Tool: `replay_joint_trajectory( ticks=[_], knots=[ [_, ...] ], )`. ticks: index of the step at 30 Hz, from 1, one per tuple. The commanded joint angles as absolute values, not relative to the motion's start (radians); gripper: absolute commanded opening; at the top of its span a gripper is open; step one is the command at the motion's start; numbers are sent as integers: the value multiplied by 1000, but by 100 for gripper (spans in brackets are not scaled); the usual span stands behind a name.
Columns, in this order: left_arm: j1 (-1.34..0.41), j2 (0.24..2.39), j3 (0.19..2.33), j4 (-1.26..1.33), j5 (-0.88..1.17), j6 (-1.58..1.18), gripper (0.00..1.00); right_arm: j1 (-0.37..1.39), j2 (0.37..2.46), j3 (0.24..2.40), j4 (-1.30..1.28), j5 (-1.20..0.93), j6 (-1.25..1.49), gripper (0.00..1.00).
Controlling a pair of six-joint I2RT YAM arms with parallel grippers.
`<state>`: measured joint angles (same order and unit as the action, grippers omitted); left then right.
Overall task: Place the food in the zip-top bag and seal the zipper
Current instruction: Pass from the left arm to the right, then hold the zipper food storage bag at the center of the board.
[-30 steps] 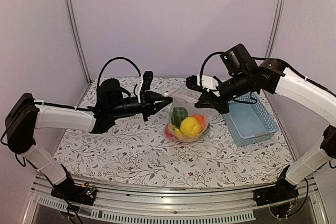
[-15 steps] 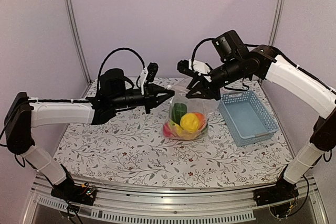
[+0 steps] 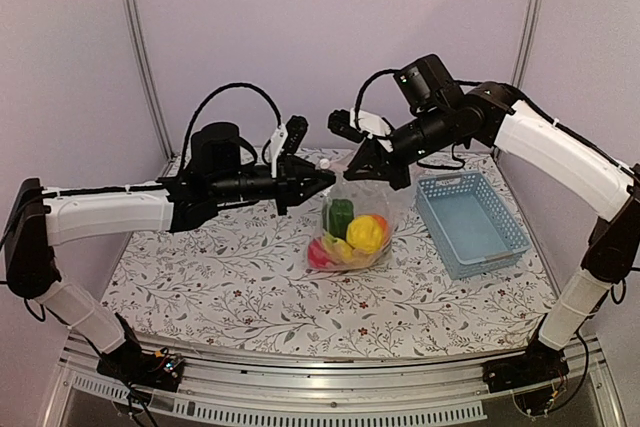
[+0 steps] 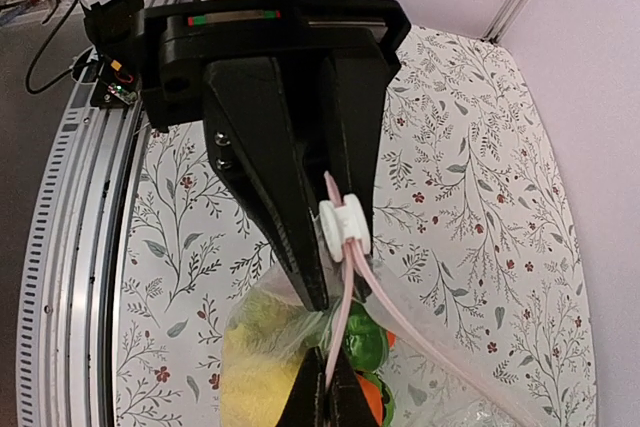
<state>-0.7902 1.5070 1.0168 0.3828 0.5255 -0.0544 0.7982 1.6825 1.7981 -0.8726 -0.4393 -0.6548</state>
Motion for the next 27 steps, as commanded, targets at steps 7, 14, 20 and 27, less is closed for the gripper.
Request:
replay_joint_trajectory(
  ticks=[7,14,20,27],
  knots=[
    [-802,1464,1005,449,511,-64,16,804,1670,1806,-860,-502,-655,0],
    [-802,1452,989,475,487,-67,5,803,1658,1772,-837,-449,-651,0],
    [-801,1430,979,472,440,-55,0,802,1655,1760,-783,-296,-636,3],
    [-801,1417,1006,370,381,-11,0,799,1671,1762,-767,-180,-638,6]
  ],
)
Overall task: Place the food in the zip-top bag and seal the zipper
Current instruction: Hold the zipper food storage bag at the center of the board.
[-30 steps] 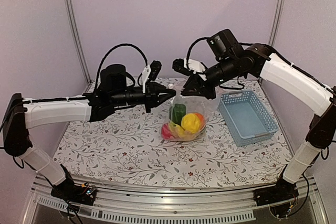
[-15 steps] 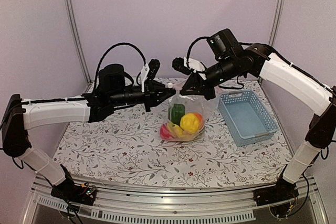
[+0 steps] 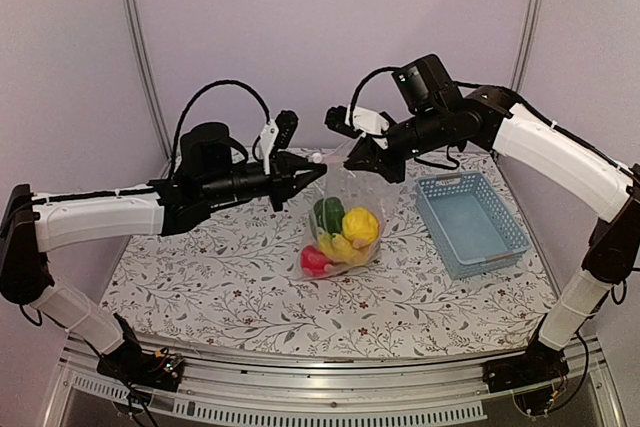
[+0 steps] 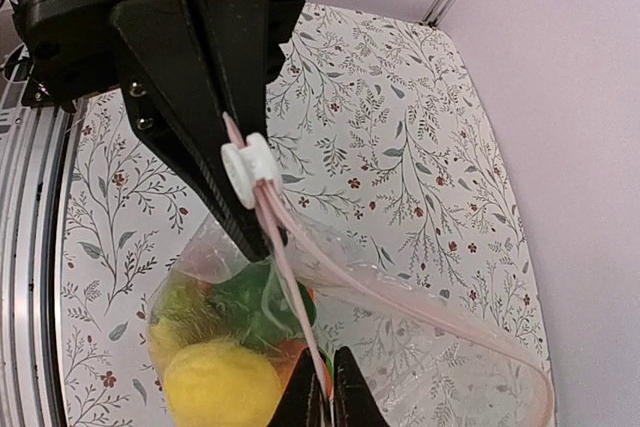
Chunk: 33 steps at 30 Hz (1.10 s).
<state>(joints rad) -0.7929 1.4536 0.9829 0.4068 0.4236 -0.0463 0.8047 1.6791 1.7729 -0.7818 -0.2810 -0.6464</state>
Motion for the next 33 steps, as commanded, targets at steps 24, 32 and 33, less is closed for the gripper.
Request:
replay_joint_trajectory(
  ticks=[24,32,33],
  knots=[
    [-765,1413,955,429,400,34,0,452,1511,1598,-833,-479,-666,58],
    [-739,1437,943,461,423,27,0,351,1529,1486,-835,-638,-773,58],
    [-738,1438,943,461,423,28,0,351,1531,1471,-834,-657,-788,58]
  ],
)
